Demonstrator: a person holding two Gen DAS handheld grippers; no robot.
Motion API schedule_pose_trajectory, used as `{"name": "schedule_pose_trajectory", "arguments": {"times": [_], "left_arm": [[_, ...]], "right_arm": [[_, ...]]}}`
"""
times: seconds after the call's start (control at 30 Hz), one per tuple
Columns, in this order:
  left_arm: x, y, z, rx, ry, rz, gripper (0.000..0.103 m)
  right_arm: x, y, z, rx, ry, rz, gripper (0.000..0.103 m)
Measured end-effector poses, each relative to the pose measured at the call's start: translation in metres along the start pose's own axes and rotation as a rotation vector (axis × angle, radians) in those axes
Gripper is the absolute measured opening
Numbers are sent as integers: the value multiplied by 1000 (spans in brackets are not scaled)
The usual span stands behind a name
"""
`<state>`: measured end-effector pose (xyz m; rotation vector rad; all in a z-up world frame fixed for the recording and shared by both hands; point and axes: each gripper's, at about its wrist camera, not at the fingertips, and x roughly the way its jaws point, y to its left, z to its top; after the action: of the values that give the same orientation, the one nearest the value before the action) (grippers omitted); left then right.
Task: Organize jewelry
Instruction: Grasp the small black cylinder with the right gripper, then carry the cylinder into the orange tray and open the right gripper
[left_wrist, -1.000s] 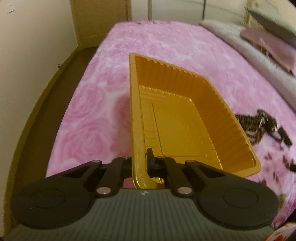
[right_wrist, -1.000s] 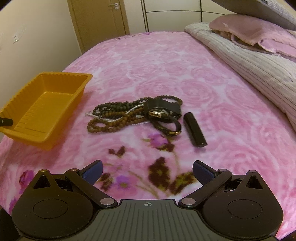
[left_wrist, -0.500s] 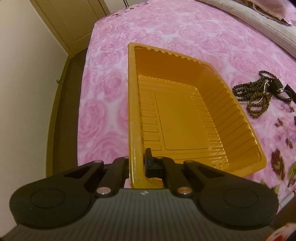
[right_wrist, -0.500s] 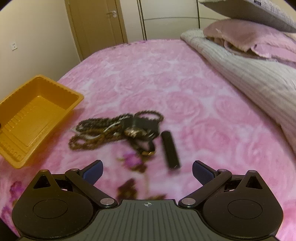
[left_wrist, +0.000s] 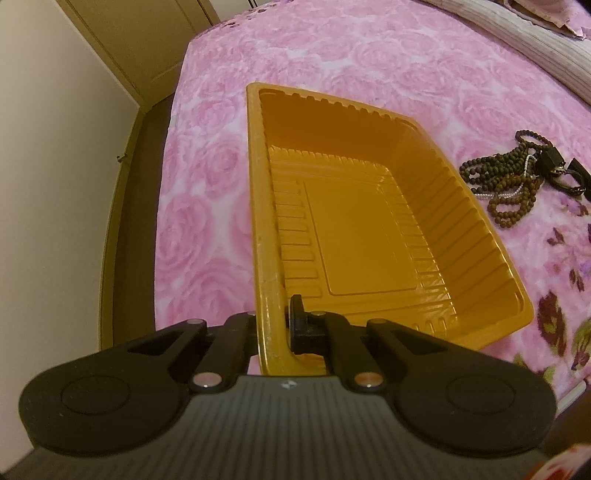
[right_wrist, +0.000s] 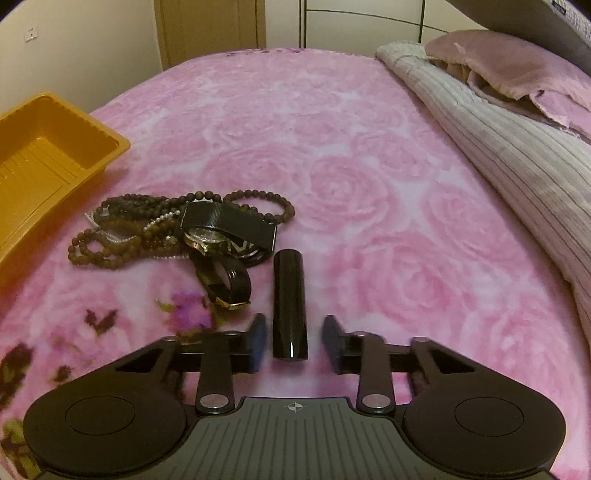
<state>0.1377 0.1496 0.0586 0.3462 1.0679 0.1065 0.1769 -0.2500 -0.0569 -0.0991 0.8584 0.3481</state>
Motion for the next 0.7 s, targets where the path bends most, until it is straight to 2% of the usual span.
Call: {"name": "schedule_pose_trajectory", "arguments": {"times": [0.23,0.43,0.53,0.7], "left_arm": [[-2,-1,0,-4,9,-4,3],[-2,-2,-1,-1,4,-3,3],[-2,-2,-1,-1,2,-4,3],[-1,-3,-2,-7,0,-5,3]], "right_arm": [[-16,2,-2,28,-30,-57,19],[-46,9,5,63,-112,-38,19],[-63,29,18,58,-158,54,19],[-66,90,42,27,-143,354,19]]}}
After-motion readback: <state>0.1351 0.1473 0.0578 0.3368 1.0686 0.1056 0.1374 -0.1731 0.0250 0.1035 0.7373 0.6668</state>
